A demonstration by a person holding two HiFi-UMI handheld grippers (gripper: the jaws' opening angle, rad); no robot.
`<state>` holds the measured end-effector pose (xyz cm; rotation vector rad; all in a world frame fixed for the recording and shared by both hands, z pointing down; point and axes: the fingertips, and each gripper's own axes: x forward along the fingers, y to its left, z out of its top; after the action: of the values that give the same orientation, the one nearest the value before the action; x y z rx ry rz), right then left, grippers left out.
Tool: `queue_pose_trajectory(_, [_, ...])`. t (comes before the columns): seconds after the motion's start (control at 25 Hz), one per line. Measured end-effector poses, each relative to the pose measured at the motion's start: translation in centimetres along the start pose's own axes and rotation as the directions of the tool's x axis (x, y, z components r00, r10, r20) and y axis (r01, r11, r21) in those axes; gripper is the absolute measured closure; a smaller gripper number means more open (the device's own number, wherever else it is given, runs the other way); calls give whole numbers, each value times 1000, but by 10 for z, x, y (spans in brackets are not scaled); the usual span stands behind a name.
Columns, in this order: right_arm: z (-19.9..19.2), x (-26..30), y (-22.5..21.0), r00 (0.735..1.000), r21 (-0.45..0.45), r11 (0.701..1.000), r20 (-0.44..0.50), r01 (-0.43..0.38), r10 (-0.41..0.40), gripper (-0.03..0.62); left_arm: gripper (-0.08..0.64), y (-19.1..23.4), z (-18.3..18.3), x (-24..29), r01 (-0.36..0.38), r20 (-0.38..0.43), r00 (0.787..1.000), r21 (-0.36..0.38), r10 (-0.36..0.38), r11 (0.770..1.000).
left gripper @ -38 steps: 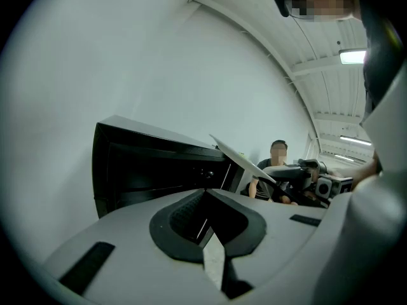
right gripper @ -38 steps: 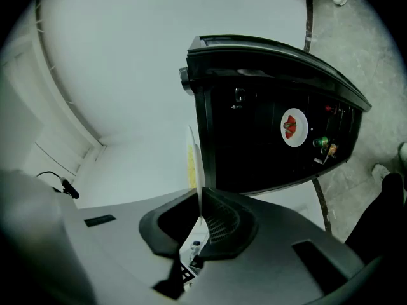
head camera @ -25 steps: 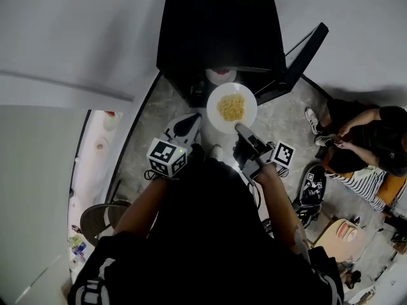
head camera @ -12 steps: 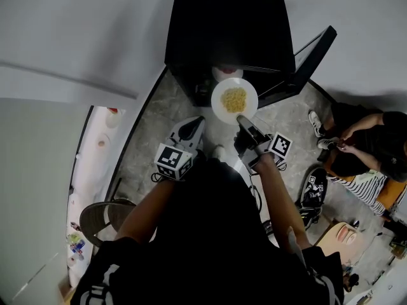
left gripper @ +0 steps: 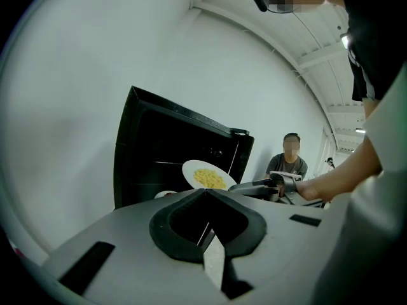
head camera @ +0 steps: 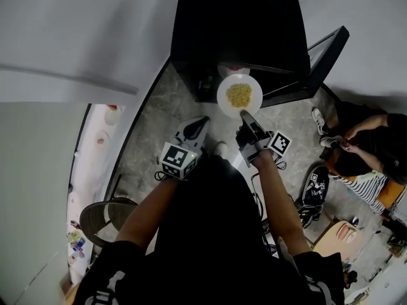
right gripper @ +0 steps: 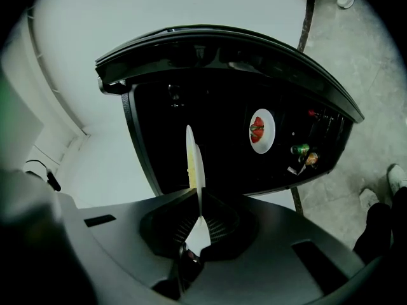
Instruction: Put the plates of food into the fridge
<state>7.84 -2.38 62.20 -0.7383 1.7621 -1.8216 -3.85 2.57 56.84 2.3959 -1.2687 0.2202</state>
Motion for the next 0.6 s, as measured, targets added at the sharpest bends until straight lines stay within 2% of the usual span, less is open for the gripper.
queue_pose_trajectory(0.32, [15, 33, -47, 999, -11, 999, -5, 34, -34, 560, 540, 9, -19, 16, -13, 11, 1000, -45, 13, 999])
queue_pose_trajectory(0.44, [16, 51, -59, 999, -6, 999, -22, 32, -33, 561, 539, 14, -18, 19, -31, 26, 999, -66, 33, 997])
queue_pose_trajectory(0.6, [15, 71, -82, 997, 19, 997, -35, 68, -67, 560, 540, 20, -23, 15, -70, 43, 996, -66, 73, 995])
